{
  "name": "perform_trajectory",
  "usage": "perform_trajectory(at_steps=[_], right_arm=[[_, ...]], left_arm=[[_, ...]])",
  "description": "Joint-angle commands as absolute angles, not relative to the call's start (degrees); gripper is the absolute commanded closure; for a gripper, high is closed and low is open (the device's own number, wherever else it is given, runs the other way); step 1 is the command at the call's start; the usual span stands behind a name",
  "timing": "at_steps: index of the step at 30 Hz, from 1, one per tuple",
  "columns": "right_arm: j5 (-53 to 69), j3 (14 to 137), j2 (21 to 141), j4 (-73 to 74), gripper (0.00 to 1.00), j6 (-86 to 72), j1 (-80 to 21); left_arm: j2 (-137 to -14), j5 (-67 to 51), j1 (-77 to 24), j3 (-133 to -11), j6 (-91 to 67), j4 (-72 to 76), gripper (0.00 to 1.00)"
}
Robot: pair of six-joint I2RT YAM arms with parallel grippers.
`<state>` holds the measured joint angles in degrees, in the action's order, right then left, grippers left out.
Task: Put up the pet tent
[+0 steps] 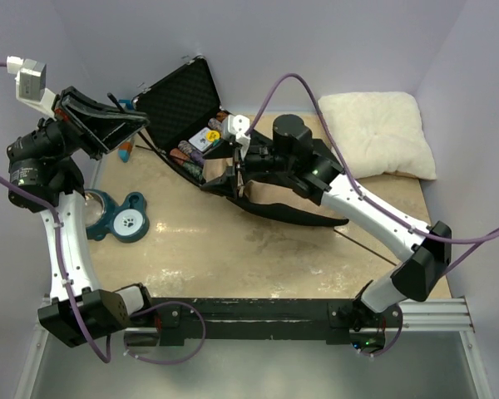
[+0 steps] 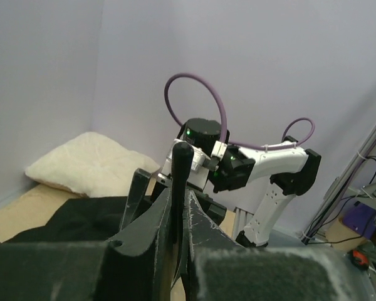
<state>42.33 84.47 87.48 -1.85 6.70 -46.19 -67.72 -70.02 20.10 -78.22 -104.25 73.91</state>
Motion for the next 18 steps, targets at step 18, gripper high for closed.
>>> perform_trajectory(at_steps=[18], right_arm=[[32.2, 98.5, 91.6, 50.8, 0.19, 56.9, -37.2]], left_arm=[[-67.6, -76.9, 19.8, -82.2, -107.6, 105.4, 1.00]])
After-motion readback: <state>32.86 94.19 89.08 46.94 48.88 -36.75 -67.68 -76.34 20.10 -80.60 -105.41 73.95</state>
